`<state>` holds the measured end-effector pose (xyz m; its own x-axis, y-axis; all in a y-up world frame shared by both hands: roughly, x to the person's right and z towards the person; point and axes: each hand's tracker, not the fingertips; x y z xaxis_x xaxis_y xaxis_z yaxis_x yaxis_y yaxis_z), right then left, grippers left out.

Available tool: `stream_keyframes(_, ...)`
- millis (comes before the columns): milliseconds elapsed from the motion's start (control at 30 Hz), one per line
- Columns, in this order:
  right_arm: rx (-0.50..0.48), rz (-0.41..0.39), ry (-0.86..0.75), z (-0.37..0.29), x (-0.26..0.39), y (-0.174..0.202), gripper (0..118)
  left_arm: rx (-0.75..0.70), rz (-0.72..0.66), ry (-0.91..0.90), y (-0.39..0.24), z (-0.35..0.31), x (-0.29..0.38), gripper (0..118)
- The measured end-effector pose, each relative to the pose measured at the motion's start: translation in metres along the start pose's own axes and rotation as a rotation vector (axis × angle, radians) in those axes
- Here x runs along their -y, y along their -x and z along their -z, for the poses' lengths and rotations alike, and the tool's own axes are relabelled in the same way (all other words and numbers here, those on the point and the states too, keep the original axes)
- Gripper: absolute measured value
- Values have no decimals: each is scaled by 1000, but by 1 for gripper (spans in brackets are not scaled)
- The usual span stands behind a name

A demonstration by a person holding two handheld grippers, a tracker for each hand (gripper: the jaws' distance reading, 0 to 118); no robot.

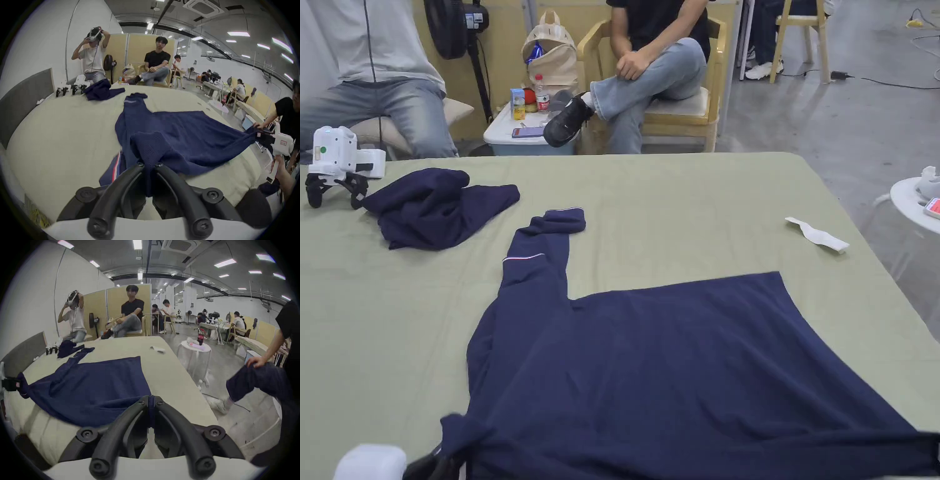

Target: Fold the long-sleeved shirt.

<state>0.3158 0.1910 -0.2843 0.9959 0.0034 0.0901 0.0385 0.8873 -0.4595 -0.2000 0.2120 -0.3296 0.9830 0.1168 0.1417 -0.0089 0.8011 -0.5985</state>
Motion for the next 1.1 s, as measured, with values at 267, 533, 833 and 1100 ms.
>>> stream_keyframes(267, 45, -5, 80, -79, 35, 10, 6, -36, 46, 120, 1, -52, 48, 3)
stream_keyframes(533, 64, -2, 200, -113, 61, 15, 6, -37, -26, 173, -1, -92, 82, 4)
stream_keyframes(833, 11, -81, -134, -150, -20, 42, 50, 18, -180, -76, 3, -164, 31, 72)
stream_keyframes(1100, -240, -93, -347, -88, -97, 121, 1, -28, 0, -214, -24, -107, -54, 0)
